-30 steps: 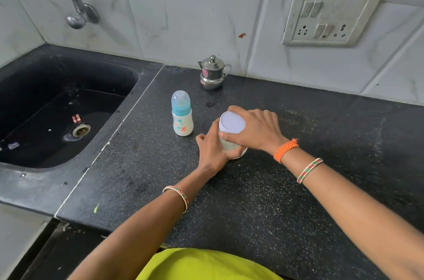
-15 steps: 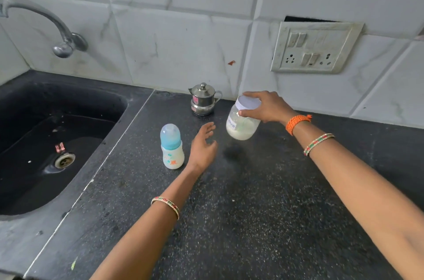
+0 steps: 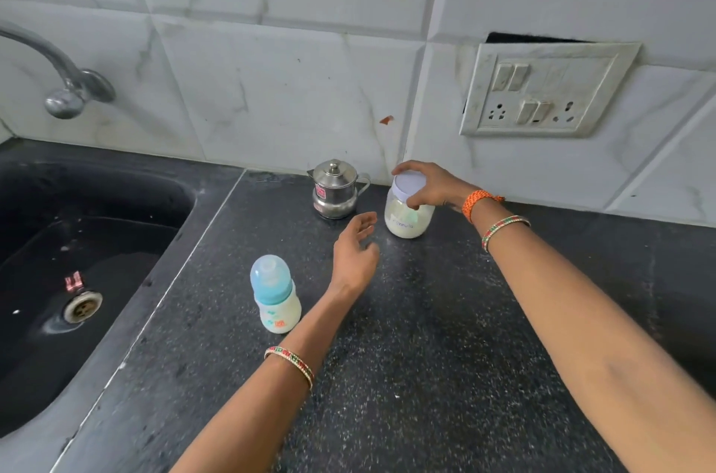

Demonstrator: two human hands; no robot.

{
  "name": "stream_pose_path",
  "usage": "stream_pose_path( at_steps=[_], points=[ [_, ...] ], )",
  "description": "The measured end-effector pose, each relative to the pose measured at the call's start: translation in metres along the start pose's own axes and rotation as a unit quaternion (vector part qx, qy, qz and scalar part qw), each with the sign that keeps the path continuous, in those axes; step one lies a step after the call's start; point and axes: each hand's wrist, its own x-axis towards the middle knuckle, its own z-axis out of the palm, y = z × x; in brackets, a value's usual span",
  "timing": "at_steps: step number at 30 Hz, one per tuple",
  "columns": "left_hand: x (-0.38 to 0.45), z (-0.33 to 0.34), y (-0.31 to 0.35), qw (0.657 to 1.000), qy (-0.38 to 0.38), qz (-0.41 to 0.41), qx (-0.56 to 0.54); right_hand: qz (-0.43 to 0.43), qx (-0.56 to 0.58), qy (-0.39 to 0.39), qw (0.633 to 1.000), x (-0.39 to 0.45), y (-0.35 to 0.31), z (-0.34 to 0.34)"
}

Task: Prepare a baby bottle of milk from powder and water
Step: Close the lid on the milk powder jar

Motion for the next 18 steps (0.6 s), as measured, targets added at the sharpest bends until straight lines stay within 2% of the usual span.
stream_pose_path(
  at_steps=[3, 6, 8, 9, 11, 13, 15, 18],
  points=[
    [-0.006, -0.002, 0.016, 1.000, -0.008, 0.018, -0.006, 0.020, -0.021, 0.017, 0.999, -0.007, -0.003, 0.004],
    [-0.024, -0.010, 0.035, 0.998, -0.019, 0.060, -0.028, -0.004, -0.037, 0.142, 0.989, -0.031, -0.021, 0.011],
    [-0.045, -0.020, 0.043, 0.994, -0.028, 0.087, -0.051, -0.058, 0.026, 0.238, 0.969, -0.051, -0.040, 0.020],
    [-0.056, -0.026, 0.044, 0.993, -0.034, 0.095, -0.067, -0.074, 0.069, 0.247, 0.964, -0.061, -0.051, 0.024],
    [-0.095, -0.054, 0.039, 0.990, -0.027, 0.105, -0.095, -0.103, 0.123, 0.168, 0.973, -0.094, -0.083, 0.051],
    [-0.117, -0.077, 0.022, 0.989, -0.001, 0.099, -0.109, -0.098, 0.104, 0.058, 0.988, -0.112, -0.097, 0.079],
    [-0.125, -0.085, 0.002, 0.988, 0.040, 0.085, -0.124, -0.072, 0.068, 0.012, 0.995, -0.120, -0.084, 0.097],
    [-0.136, -0.100, -0.017, 0.978, 0.138, 0.087, -0.130, -0.042, 0.086, -0.031, 0.995, -0.128, -0.069, 0.127]
  ],
)
